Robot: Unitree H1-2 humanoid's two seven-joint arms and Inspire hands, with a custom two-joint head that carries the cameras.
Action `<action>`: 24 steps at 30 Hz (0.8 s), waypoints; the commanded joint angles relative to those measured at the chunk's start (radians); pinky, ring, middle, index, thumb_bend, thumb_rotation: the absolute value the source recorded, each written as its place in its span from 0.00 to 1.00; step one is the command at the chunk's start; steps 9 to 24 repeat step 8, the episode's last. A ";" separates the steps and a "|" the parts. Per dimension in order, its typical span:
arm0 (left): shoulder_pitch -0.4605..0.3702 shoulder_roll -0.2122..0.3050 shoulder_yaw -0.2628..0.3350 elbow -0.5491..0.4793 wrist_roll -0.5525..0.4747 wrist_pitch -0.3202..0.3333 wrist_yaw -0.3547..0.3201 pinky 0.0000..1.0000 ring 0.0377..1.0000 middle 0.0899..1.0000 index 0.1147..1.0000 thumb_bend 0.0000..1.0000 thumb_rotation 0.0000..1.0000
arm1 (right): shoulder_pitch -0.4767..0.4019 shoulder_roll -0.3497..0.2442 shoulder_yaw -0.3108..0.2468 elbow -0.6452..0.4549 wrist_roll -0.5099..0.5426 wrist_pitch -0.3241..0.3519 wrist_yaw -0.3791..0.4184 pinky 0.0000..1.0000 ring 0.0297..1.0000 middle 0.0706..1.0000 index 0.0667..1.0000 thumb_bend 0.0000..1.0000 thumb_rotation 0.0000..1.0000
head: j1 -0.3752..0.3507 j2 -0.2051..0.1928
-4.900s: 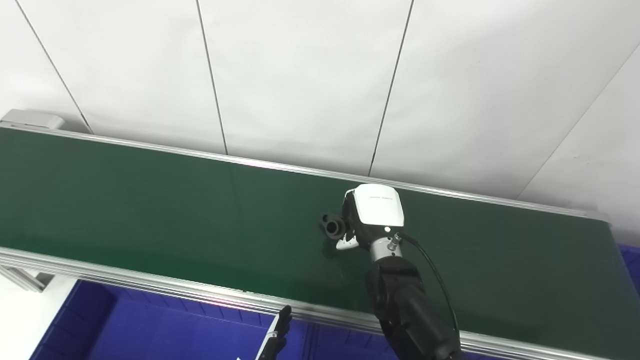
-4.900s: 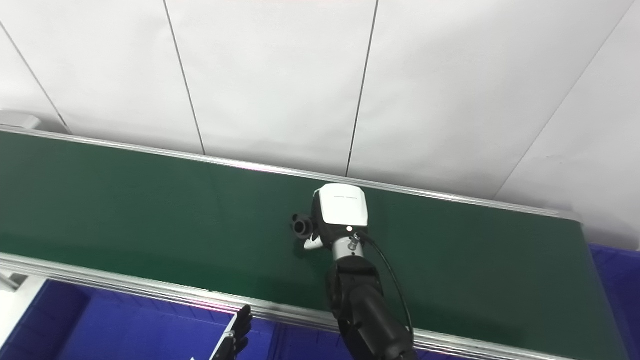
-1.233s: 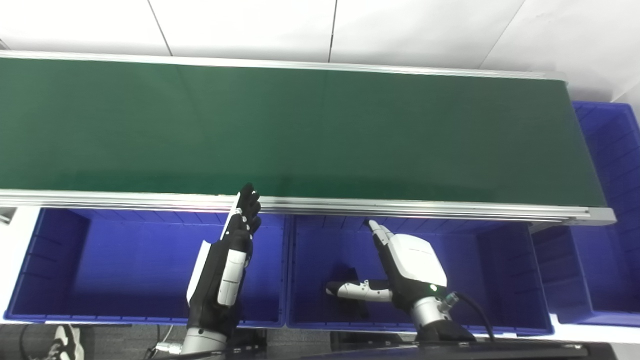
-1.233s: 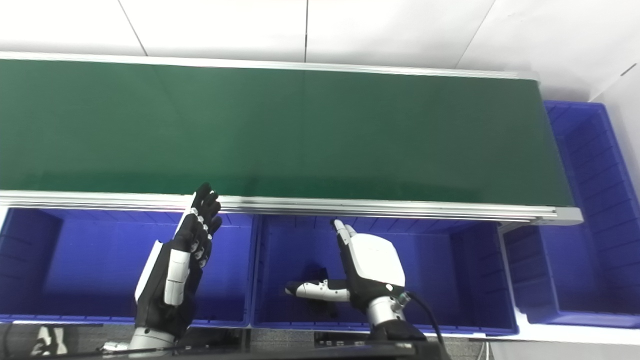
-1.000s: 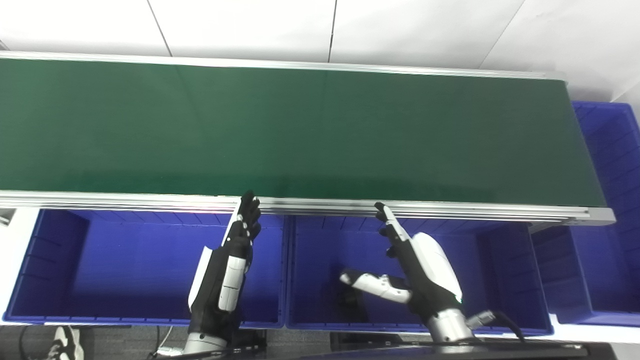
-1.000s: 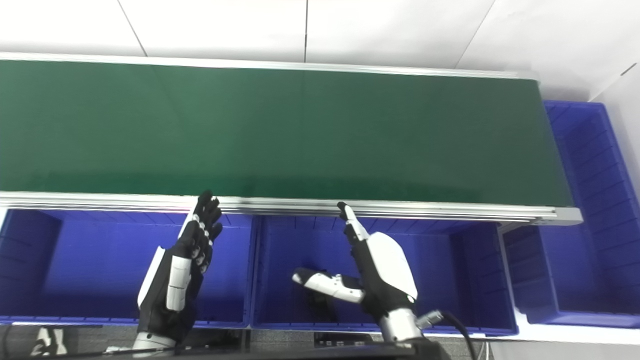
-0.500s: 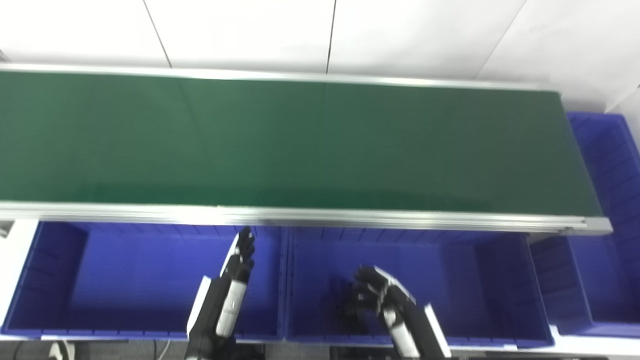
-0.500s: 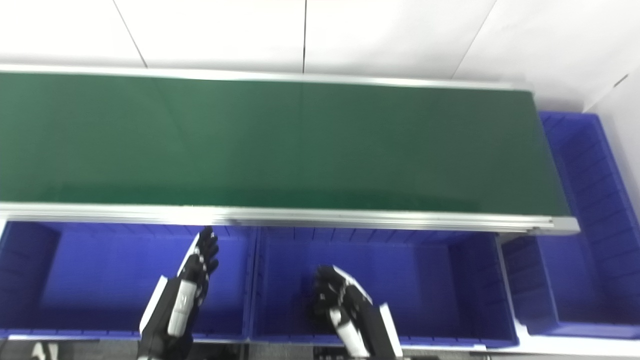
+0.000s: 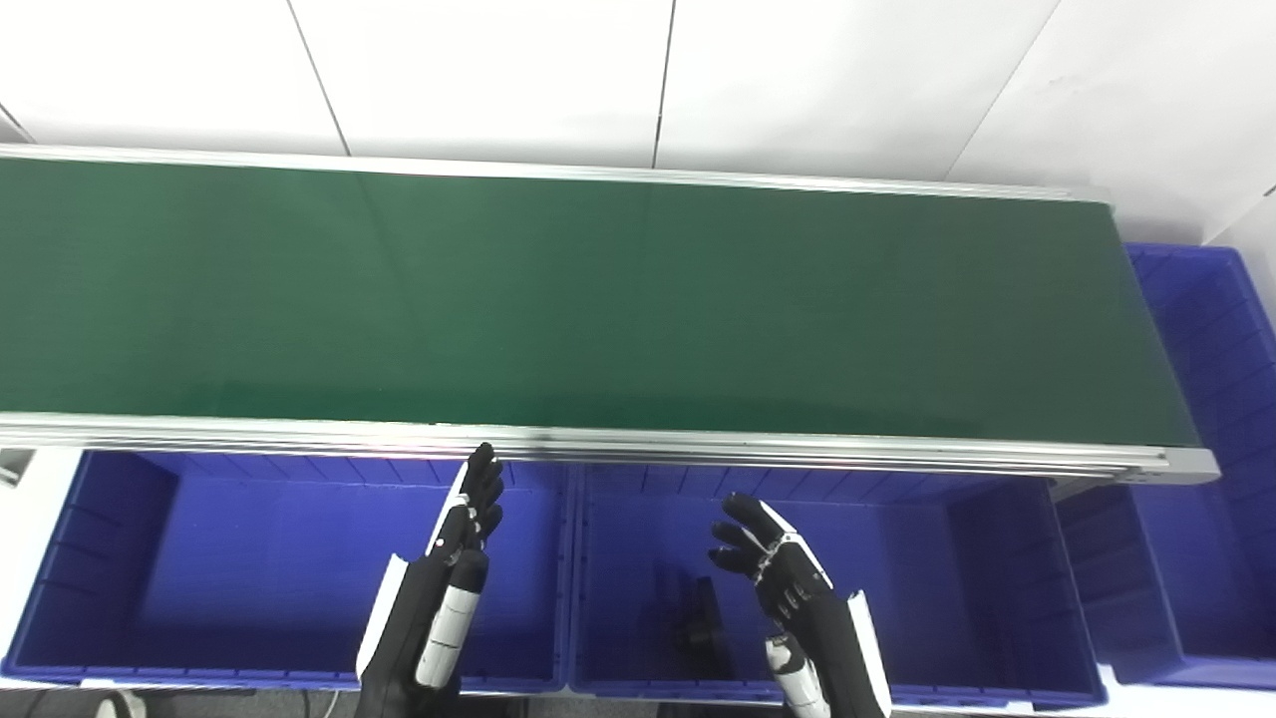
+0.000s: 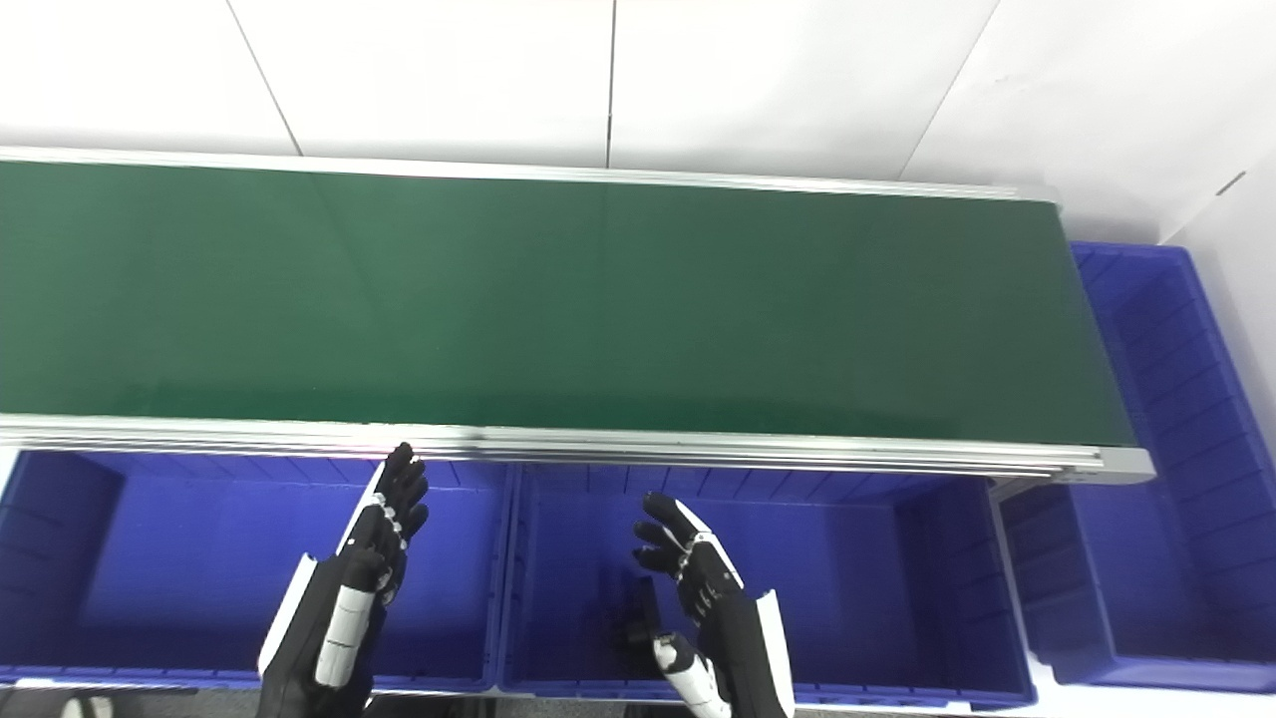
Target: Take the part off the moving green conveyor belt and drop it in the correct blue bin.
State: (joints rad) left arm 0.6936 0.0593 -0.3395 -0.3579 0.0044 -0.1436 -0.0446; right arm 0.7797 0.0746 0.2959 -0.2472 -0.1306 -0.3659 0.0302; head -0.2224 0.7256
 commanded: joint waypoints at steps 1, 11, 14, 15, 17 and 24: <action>0.004 0.001 0.003 -0.012 -0.002 -0.044 -0.012 1.00 1.00 1.00 1.00 0.64 0.96 | 0.002 0.003 0.010 -0.003 -0.009 -0.056 -0.010 0.81 0.83 0.86 0.83 0.99 0.87 | 0.003 -0.003; -0.008 -0.012 0.009 0.019 -0.009 -0.072 -0.014 1.00 1.00 1.00 1.00 0.64 0.96 | -0.014 -0.002 0.006 0.017 -0.052 -0.074 -0.040 0.86 0.90 0.92 0.87 0.99 0.92 | 0.017 -0.014; -0.008 -0.012 0.009 0.019 -0.009 -0.072 -0.014 1.00 1.00 1.00 1.00 0.64 0.96 | -0.014 -0.002 0.006 0.017 -0.052 -0.074 -0.040 0.86 0.90 0.92 0.87 0.99 0.92 | 0.017 -0.014; -0.008 -0.012 0.009 0.019 -0.009 -0.072 -0.014 1.00 1.00 1.00 1.00 0.64 0.96 | -0.014 -0.002 0.006 0.017 -0.052 -0.074 -0.040 0.86 0.90 0.92 0.87 0.99 0.92 | 0.017 -0.014; -0.008 -0.012 0.009 0.019 -0.009 -0.072 -0.014 1.00 1.00 1.00 1.00 0.64 0.96 | -0.014 -0.002 0.006 0.017 -0.052 -0.074 -0.040 0.86 0.90 0.92 0.87 0.99 0.92 | 0.017 -0.014; -0.008 -0.012 0.009 0.019 -0.009 -0.072 -0.014 1.00 1.00 1.00 1.00 0.64 0.96 | -0.014 -0.002 0.006 0.017 -0.052 -0.074 -0.040 0.86 0.90 0.92 0.87 0.99 0.92 | 0.017 -0.014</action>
